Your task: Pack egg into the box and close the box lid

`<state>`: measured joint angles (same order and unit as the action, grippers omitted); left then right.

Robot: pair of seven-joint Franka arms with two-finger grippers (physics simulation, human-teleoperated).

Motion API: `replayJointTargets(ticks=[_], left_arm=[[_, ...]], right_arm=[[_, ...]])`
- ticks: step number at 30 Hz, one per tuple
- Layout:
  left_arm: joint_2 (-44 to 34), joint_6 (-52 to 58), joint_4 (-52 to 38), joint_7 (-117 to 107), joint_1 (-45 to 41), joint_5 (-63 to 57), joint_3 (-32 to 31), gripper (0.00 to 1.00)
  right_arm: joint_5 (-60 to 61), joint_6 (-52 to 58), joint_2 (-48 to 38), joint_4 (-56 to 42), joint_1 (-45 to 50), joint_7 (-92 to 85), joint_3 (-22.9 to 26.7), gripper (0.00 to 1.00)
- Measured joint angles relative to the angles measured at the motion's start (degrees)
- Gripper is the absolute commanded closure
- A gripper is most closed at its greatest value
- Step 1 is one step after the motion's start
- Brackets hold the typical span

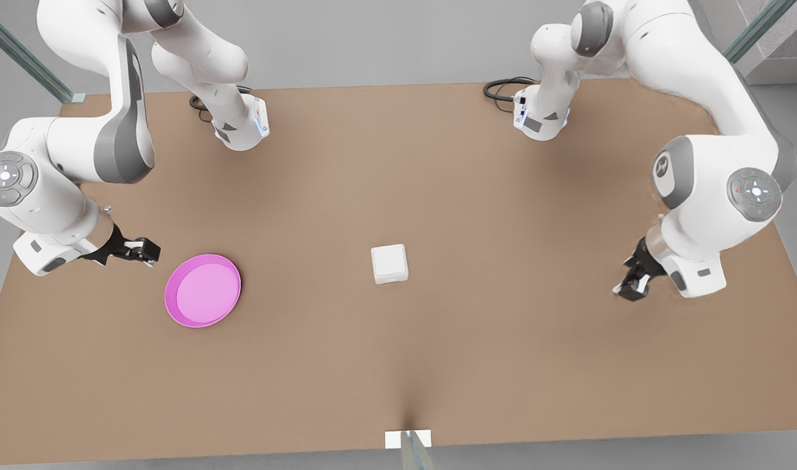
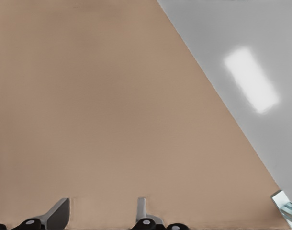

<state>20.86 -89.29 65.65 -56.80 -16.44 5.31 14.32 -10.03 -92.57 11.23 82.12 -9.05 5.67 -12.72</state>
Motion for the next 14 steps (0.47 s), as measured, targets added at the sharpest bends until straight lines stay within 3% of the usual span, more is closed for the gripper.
replayJointTargets(ticks=[2,5,14], left_arm=[[-9.05,3.82,6.02,7.05,0.17,-3.40,-3.25,0.00],[-14.66,5.70,15.48,17.62,-0.04,-6.13,-4.40,0.00],[-15.34,4.81,19.76,40.57,0.40,-7.92,-4.60,0.00]], right_arm=[[-0.01,0.00,0.00,0.00,0.00,-0.12,0.00,0.00],[-0.01,0.00,0.00,0.00,0.05,-0.28,0.00,0.00],[0.03,-0.06,0.68,-0.65,0.48,-0.62,-0.08,0.00]])
